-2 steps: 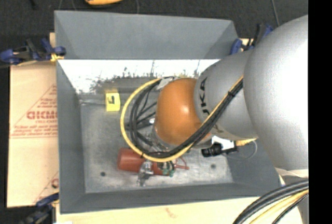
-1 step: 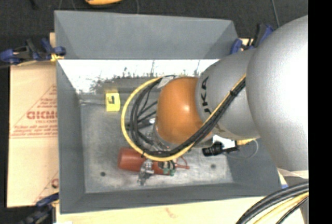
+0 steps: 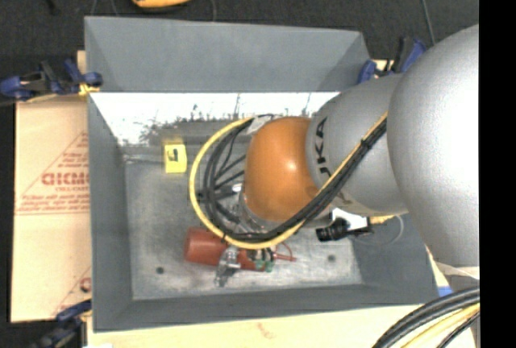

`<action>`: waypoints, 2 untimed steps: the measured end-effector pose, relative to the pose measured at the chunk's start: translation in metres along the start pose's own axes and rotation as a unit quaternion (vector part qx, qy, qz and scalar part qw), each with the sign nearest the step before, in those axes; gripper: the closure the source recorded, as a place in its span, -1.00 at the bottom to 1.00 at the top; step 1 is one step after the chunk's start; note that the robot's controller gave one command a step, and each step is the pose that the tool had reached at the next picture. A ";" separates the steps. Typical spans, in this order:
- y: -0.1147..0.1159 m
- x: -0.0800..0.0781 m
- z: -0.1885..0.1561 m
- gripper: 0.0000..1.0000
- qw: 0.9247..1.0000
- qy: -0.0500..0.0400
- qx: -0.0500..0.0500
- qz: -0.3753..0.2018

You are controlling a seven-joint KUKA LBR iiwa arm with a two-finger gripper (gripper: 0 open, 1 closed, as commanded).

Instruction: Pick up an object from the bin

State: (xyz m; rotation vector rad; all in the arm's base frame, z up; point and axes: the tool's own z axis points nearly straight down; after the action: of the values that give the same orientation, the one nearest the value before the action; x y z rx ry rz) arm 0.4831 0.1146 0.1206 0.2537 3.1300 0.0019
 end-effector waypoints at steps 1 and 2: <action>-0.001 0.001 -0.010 1.00 1.000 0.003 0.001 0.000; -0.001 0.002 -0.032 1.00 1.000 0.004 0.002 -0.001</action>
Offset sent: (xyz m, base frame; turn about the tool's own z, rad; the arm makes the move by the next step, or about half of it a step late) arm -0.0002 -0.0001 0.0111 0.0000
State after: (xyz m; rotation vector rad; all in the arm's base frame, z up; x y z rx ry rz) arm 0.4811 0.1138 0.1524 0.2523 3.1392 -0.0029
